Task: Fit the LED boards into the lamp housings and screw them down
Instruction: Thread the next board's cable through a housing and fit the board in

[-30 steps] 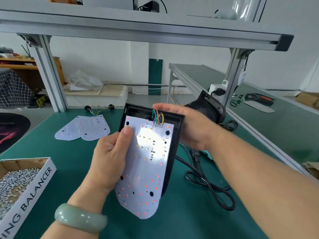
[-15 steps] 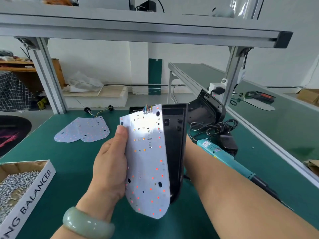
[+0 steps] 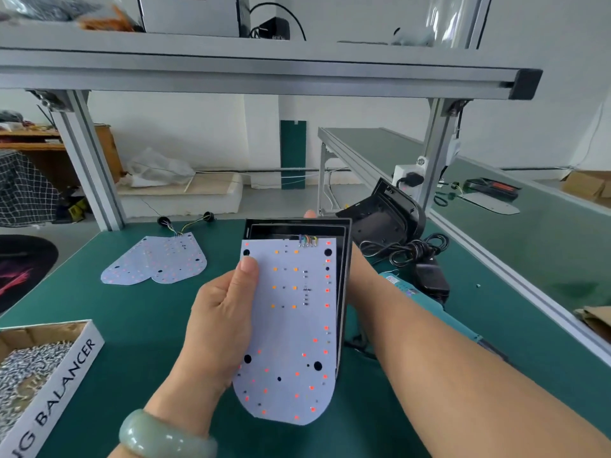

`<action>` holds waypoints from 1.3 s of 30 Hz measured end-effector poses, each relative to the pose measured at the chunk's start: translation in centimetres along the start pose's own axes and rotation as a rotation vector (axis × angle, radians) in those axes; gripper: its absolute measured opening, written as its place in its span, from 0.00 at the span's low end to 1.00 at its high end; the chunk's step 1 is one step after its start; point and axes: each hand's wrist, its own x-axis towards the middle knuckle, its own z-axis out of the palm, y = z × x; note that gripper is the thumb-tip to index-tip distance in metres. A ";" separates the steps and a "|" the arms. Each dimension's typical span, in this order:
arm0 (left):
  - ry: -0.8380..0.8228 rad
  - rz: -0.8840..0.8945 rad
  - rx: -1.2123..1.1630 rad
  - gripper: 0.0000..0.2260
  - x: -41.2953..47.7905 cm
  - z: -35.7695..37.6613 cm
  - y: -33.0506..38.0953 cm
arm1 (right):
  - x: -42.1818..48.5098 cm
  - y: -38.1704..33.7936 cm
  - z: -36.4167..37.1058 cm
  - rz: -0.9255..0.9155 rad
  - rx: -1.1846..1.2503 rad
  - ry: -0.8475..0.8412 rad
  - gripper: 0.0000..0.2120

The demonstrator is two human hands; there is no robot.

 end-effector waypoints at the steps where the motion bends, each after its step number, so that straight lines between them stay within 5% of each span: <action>1: 0.012 -0.009 -0.012 0.34 -0.1 0.2 -0.1 | -0.2 -0.1 0.1 -0.016 0.033 -0.067 0.31; 4: 0.083 -0.071 -0.075 0.23 -0.1 0.5 -0.2 | -1.0 0.0 0.2 0.009 0.099 -0.224 0.34; 7: 0.159 -0.169 -0.129 0.21 0.7 -0.2 -0.9 | -1.0 0.6 0.6 -0.021 0.086 -0.304 0.21; 14: 0.151 -0.374 -0.360 0.19 1.7 -1.1 -2.2 | -0.6 1.8 1.8 -0.193 0.103 -0.151 0.12; 20: 0.245 -0.355 -0.395 0.22 1.5 -1.3 -1.6 | 0.0 1.8 2.5 -0.250 -0.129 0.015 0.14; 25: 0.270 -0.338 -0.397 0.21 1.5 -2.1 -1.5 | 0.0 0.9 1.3 -0.348 -0.427 -0.050 0.12; 29: 0.161 -0.169 -0.064 0.24 1.7 -1.7 -1.5 | 1.1 0.2 -1.1 -0.324 -0.603 0.243 0.09; 31: 0.143 -0.153 -0.033 0.27 1.6 -0.9 -1.5 | 0.7 0.1 -1.7 -0.277 -0.700 0.221 0.09; 33: 0.179 -0.130 0.016 0.28 1.7 -0.4 -1.5 | 0.0 0.2 -2.0 -0.287 -0.603 0.197 0.12; 36: 0.246 -0.088 0.144 0.24 1.9 0.0 -1.5 | -1.9 0.1 -1.0 -0.140 -0.147 0.048 0.23; 39: 0.237 -0.048 0.202 0.22 1.7 0.8 -1.6 | -3.1 0.6 0.4 -0.092 -0.110 0.063 0.24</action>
